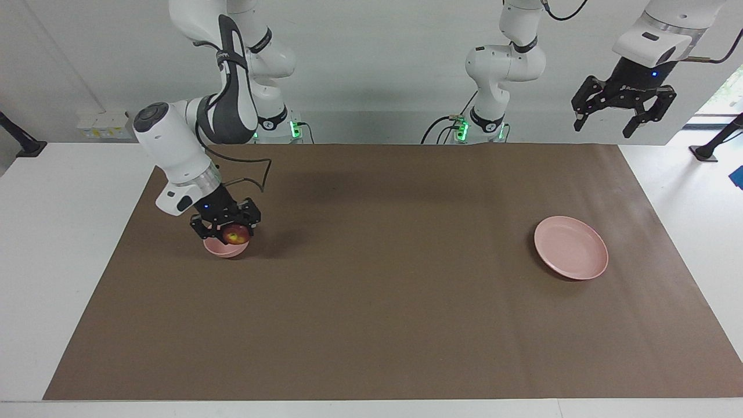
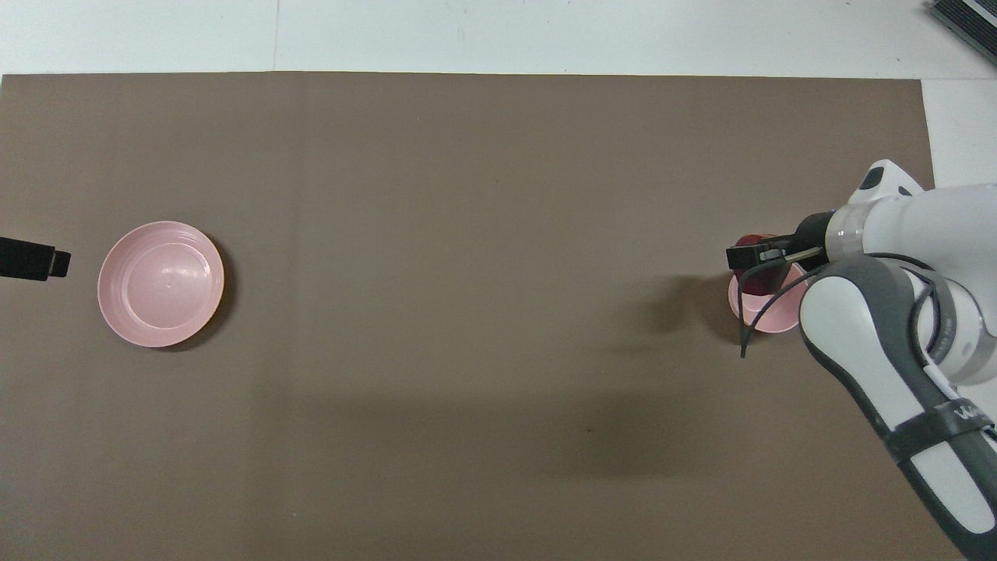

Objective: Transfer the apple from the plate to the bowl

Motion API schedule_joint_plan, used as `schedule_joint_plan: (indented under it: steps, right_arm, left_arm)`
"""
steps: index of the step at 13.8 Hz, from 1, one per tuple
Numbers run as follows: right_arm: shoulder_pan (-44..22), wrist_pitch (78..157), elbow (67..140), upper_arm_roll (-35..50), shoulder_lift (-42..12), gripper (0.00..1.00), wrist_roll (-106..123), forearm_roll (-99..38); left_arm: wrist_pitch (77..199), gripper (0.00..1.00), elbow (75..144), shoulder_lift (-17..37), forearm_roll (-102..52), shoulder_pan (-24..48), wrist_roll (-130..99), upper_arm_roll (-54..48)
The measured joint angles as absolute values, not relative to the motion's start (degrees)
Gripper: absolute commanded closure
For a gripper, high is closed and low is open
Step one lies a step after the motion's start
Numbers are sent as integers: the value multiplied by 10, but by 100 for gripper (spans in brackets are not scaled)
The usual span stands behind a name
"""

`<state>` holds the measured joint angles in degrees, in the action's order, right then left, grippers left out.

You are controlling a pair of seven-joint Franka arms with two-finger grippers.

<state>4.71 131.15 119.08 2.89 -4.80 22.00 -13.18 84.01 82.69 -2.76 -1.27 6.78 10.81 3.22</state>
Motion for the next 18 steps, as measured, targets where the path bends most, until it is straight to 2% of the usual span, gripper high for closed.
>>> schedule_joint_plan:
  steps: [4, 5, 6, 8, 13, 18]
  right_arm:
    - [81, 1308, 1237, 29, -38, 100, 220, -113]
    - [83, 1308, 1241, 29, -40, 94, 220, -113]
    - [84, 1310, 1244, 29, -45, 78, 220, -112]
    - [84, 1325, 1247, 30, -63, 0, 220, -99]
    - [86, 1320, 1229, 30, -74, 0, 220, -78]
    - [103, 1190, 1133, 24, -60, 0, 149, -8]
  left_arm:
    - [825, 0, 823, -28, -12, 66, 108, 31]
    - [820, 0, 823, -27, -12, 64, 108, 31]
    - [817, 0, 823, -25, -12, 64, 108, 32]
    - [815, 0, 823, -19, -12, 63, 108, 32]
    - [822, 0, 824, 9, -12, 55, 108, 31]
    - [836, 0, 821, 8, -12, 55, 108, 28]
